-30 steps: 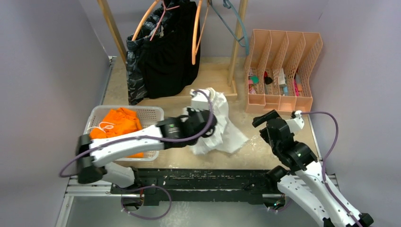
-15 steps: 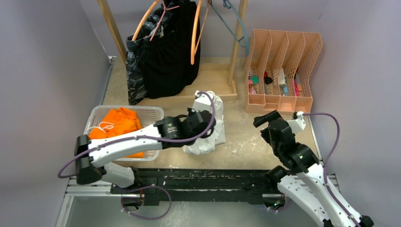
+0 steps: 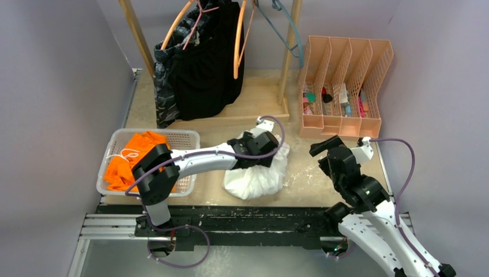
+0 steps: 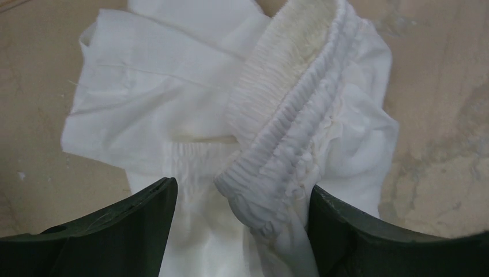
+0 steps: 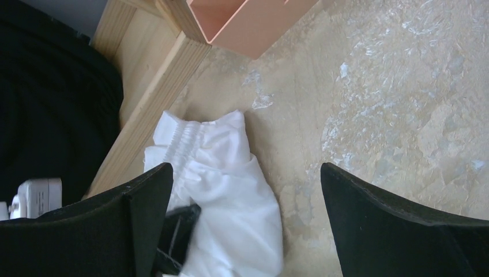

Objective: Remove the shorts from the hanger
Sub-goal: Pick up the shorts at the center of the board.

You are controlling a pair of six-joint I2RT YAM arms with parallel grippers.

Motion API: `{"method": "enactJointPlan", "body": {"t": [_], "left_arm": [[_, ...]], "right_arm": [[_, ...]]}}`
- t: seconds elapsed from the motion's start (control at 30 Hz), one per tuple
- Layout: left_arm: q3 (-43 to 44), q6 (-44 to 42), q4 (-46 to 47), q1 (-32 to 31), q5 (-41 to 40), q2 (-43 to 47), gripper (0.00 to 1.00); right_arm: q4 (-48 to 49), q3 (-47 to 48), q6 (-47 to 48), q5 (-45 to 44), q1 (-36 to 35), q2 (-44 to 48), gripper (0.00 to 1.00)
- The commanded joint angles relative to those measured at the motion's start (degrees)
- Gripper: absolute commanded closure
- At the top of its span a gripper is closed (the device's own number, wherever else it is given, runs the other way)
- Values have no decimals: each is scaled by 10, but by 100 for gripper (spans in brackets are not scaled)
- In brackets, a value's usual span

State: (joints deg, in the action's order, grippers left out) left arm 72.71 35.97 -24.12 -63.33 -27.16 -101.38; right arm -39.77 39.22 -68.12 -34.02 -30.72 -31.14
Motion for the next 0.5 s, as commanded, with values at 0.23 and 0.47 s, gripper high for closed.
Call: {"method": "enactJointPlan", "body": {"t": [0.23,0.47], "left_arm": [[-52,5,77,71,93,27,21],[-88,9,136,89,135,-27,19]], "right_arm": [[8,-10,-2,-27,0,17,1],[18,-11,11,-12,0,6,1]]}}
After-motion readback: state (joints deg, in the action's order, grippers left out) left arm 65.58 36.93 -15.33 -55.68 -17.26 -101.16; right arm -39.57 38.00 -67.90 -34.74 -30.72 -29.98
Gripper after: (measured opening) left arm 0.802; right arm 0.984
